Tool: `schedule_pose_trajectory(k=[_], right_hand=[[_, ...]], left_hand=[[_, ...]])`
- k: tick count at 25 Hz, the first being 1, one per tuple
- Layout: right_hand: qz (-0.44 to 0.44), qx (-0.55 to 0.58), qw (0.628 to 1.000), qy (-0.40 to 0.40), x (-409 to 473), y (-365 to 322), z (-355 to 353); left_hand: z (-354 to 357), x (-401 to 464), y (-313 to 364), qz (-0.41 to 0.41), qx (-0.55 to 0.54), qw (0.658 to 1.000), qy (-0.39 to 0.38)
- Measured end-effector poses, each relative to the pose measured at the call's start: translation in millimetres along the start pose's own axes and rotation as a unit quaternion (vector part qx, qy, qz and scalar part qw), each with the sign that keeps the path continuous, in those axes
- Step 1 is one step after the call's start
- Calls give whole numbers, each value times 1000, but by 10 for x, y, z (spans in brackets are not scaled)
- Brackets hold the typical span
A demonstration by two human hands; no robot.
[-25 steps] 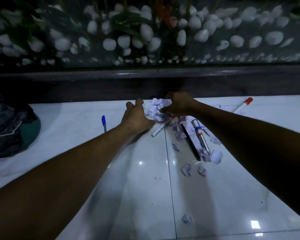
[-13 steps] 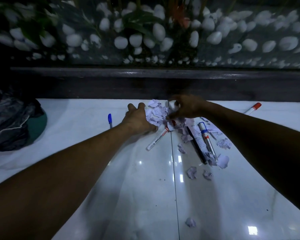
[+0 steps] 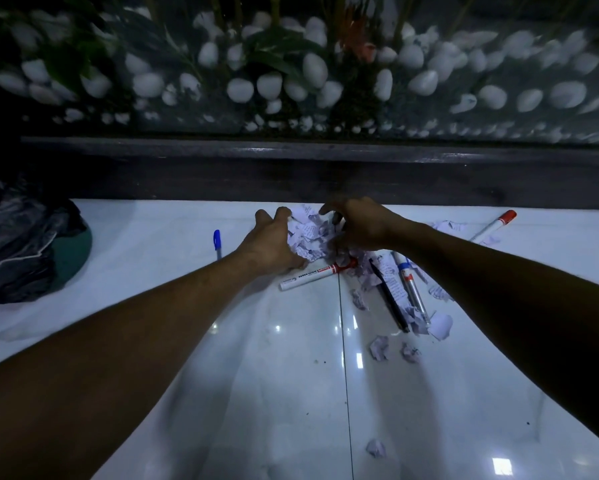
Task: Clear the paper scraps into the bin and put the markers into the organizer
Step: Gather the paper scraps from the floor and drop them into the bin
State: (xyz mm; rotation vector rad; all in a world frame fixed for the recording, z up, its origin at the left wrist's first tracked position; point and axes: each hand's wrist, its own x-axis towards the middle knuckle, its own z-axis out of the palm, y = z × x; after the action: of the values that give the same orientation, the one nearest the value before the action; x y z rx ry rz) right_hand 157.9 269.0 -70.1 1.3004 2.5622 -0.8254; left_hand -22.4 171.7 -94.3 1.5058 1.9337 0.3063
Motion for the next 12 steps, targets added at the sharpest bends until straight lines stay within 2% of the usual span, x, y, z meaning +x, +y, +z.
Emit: schedule_pose_trajectory(k=[2, 7, 12], right_hand=[[13, -41, 999, 13, -27, -8, -20], [60, -88, 994, -30, -28, -94, 103], [37, -31, 999, -1, 18, -183, 219]], left_hand=[[-30, -6, -6, -19, 15, 1000, 0], [-7, 46, 98, -23, 6, 999, -22], [106, 73, 179, 19, 12, 1000, 1]])
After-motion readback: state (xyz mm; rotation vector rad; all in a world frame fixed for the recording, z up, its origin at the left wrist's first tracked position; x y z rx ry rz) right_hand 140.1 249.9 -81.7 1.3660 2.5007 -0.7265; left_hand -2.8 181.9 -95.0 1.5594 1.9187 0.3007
